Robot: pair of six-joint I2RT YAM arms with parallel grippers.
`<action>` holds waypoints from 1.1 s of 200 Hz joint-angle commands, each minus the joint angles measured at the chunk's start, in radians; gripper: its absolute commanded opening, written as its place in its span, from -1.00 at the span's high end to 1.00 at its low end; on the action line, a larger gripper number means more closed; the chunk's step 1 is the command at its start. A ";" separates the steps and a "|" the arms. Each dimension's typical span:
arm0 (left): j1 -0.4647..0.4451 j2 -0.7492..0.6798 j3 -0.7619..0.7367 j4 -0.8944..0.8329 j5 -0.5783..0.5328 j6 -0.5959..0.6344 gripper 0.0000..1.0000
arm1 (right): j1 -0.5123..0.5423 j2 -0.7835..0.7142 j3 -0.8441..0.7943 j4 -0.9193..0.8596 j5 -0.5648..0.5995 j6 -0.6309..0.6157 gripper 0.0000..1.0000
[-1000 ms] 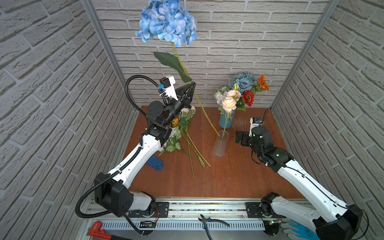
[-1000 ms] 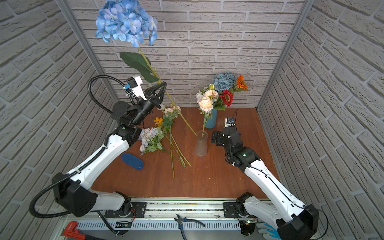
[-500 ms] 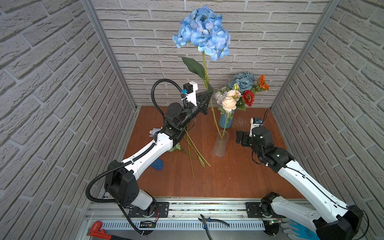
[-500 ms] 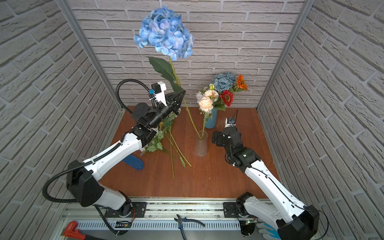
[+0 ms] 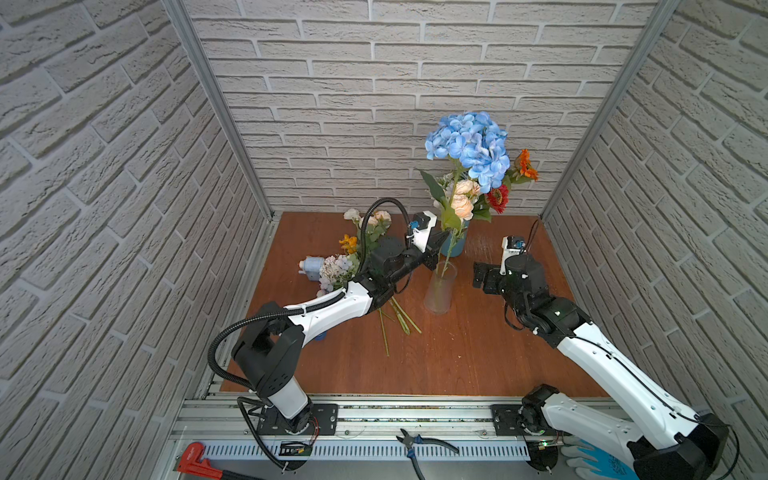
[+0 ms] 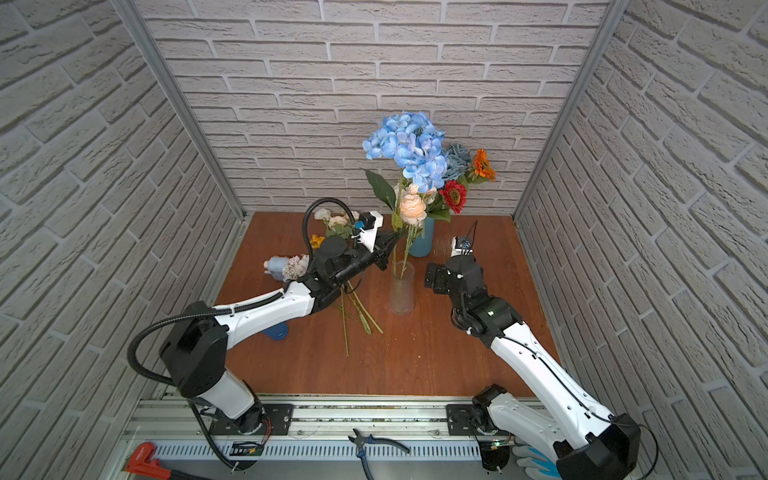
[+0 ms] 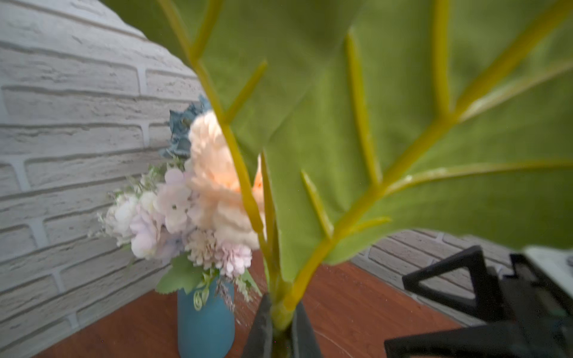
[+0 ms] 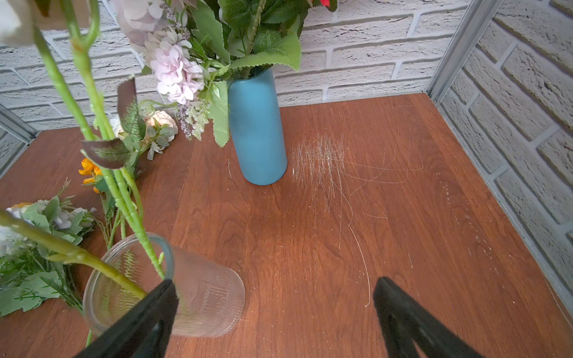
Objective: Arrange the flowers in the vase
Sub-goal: 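Lower the hydrangea stem into the glass cup and open the left gripper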
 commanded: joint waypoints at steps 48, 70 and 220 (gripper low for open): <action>-0.057 0.038 -0.057 0.057 -0.066 0.013 0.52 | -0.004 -0.019 -0.008 0.004 0.005 0.001 -0.99; -0.058 0.021 -0.054 0.034 -0.072 0.011 -0.74 | -0.004 -0.027 -0.004 -0.006 0.011 -0.003 -0.99; 0.135 -0.463 -0.334 -0.242 -0.304 -0.135 -0.97 | 0.232 0.041 0.162 -0.045 -0.392 -0.176 -0.72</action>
